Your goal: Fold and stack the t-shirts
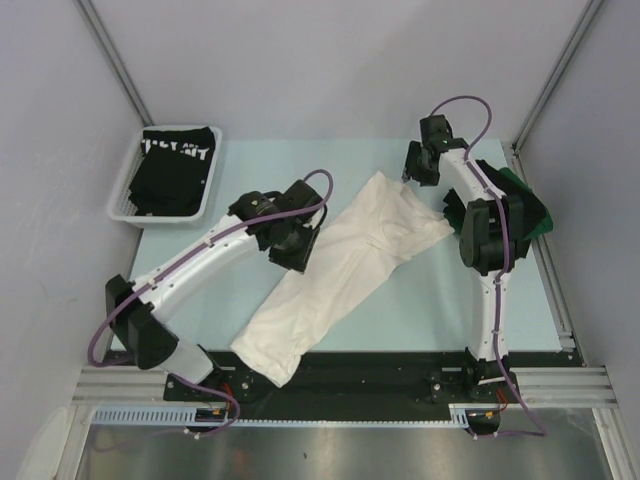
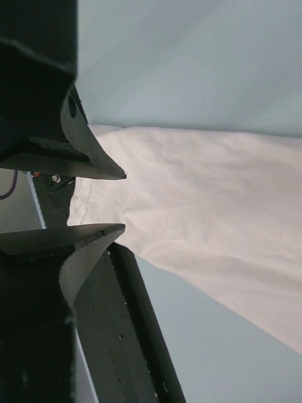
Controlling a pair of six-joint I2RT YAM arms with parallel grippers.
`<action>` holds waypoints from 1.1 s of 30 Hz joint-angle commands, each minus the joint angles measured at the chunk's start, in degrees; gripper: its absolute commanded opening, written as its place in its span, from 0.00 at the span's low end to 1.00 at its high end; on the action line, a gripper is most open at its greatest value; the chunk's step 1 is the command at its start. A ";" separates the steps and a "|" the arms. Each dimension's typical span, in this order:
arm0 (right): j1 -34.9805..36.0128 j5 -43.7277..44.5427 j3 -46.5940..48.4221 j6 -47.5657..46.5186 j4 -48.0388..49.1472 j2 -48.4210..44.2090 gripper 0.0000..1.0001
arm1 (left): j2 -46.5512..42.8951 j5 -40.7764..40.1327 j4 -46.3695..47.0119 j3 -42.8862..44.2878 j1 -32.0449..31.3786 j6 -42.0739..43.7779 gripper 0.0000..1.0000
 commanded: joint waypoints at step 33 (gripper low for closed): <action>2.96 -4.68 -8.87 -2.57 6.77 5.79 0.00 | -10.22 -0.55 5.95 -4.23 7.19 -2.15 0.39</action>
